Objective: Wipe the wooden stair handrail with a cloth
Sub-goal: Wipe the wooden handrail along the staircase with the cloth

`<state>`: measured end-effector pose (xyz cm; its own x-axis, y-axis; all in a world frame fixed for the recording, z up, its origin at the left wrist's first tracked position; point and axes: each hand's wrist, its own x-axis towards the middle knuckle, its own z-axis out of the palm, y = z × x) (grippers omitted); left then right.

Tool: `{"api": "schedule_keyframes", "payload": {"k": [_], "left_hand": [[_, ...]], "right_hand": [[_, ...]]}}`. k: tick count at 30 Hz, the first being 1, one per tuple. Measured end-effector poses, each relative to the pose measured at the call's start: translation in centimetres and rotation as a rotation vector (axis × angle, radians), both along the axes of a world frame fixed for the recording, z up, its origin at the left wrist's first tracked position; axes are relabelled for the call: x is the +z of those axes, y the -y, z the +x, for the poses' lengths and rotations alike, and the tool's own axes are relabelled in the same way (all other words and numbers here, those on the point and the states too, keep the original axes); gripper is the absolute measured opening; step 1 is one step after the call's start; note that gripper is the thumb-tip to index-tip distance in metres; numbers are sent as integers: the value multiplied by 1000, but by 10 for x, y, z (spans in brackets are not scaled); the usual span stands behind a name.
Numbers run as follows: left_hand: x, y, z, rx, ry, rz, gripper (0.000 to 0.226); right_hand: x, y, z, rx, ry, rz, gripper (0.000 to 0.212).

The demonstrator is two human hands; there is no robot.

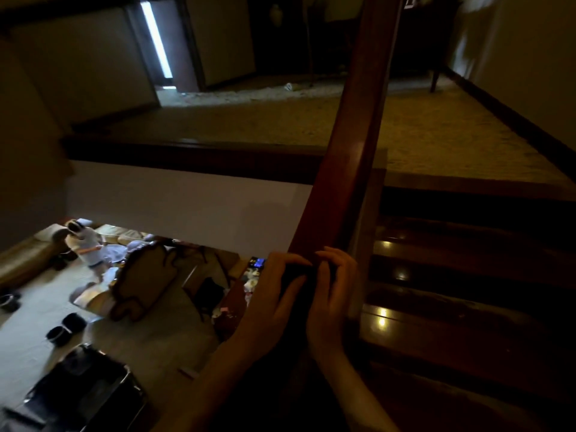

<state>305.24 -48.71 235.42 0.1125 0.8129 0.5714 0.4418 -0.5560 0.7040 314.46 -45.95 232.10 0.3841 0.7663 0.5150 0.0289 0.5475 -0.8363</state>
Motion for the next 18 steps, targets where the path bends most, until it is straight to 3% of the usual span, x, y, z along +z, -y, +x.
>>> {"api": "schedule_keyframes", "payload": {"k": [4,6,9,13,18], "left_hand": [[26,-7,56,-44,448,-228,23],[26,-13,74,-92,479,-324,43],[22,-24,90,-112,215,-333,44],[24,-64,80,176,-307,7,48],[41,-124,65,270,-319,-113,58]], "right_hand": [[0,12,24,208,-88,-25,41],[5,5,44,219,-162,-81,34],[12,-16,79,162,-295,-164,32],[29,-64,106,8,-311,-272,30],[40,-90,82,0,-149,-94,26]]}}
